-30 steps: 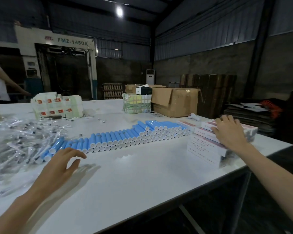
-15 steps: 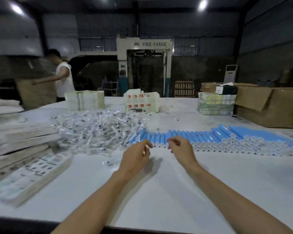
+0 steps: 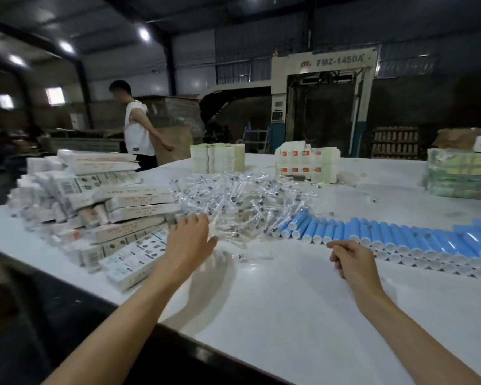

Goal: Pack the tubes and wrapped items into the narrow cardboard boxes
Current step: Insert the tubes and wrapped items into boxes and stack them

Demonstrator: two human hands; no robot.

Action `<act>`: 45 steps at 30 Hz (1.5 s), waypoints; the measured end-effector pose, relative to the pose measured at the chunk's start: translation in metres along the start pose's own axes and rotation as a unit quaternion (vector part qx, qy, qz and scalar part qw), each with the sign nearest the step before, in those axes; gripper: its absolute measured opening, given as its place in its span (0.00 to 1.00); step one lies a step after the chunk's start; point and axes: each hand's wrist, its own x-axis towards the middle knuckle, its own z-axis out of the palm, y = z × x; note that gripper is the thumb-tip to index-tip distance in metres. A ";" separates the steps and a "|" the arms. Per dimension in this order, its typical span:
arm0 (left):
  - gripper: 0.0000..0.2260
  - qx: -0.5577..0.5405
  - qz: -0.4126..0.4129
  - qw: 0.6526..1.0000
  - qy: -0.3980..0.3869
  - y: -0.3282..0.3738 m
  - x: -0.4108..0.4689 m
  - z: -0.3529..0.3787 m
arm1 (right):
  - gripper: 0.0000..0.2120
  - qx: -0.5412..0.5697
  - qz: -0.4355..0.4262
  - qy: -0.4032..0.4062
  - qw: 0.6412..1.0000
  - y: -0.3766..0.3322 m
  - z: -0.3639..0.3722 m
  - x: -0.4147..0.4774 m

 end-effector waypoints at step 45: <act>0.09 -0.825 -0.121 0.542 -0.104 0.119 0.044 0.042 | 0.16 -0.464 -0.105 0.036 0.879 -0.054 -0.004 0.043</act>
